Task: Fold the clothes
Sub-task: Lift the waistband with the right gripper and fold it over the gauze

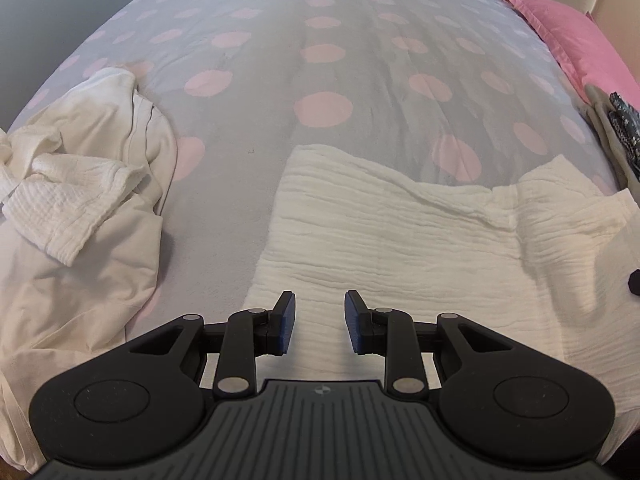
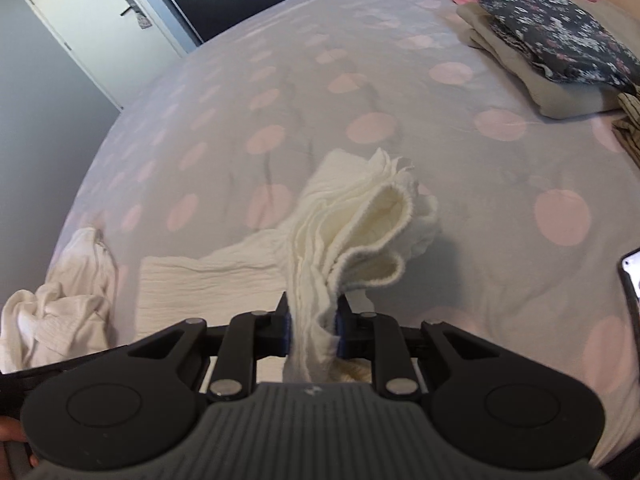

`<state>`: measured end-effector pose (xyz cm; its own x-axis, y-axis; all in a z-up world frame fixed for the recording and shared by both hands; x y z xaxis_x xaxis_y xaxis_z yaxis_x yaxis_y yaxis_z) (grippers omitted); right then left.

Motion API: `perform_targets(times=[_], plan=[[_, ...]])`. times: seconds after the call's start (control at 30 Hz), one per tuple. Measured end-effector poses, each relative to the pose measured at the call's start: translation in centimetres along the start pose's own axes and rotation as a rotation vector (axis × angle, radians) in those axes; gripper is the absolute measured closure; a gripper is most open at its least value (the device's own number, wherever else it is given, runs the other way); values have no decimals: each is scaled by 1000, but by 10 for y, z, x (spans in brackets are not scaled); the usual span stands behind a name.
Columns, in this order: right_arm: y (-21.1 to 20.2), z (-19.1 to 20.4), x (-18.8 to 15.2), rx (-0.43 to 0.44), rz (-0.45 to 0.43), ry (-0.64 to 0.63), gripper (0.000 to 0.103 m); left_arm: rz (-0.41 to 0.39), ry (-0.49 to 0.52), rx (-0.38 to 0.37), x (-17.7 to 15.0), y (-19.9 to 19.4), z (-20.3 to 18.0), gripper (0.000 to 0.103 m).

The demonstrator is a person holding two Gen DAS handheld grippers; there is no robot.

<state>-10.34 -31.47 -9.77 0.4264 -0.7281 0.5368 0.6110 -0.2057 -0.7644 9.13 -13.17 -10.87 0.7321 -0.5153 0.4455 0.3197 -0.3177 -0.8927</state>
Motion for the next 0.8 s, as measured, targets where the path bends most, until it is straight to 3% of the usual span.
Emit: perform_targets(times=[0.37, 0.67, 0.8], plan=[[22, 96, -1, 178, 46, -78, 82, 4, -83, -19, 8, -7, 29, 78], [70, 168, -29, 264, 127, -148, 82, 7, -180, -18, 11, -6, 64, 78], [99, 182, -47, 254, 171, -166, 82, 4, -217, -11, 13, -4, 78, 78]])
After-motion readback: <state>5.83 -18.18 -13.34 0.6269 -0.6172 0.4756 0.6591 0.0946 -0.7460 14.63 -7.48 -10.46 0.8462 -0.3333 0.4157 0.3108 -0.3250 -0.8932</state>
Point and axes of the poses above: each gripper's, at about its wrist camera, not at the fingertips, and y roughly the way its jaws point, z to its left, x to its top, the point moved 6 cm from there along y, roughly the way its jaws point, and after that the axes turned 4 degrees about -y, right-handed, at the moved point
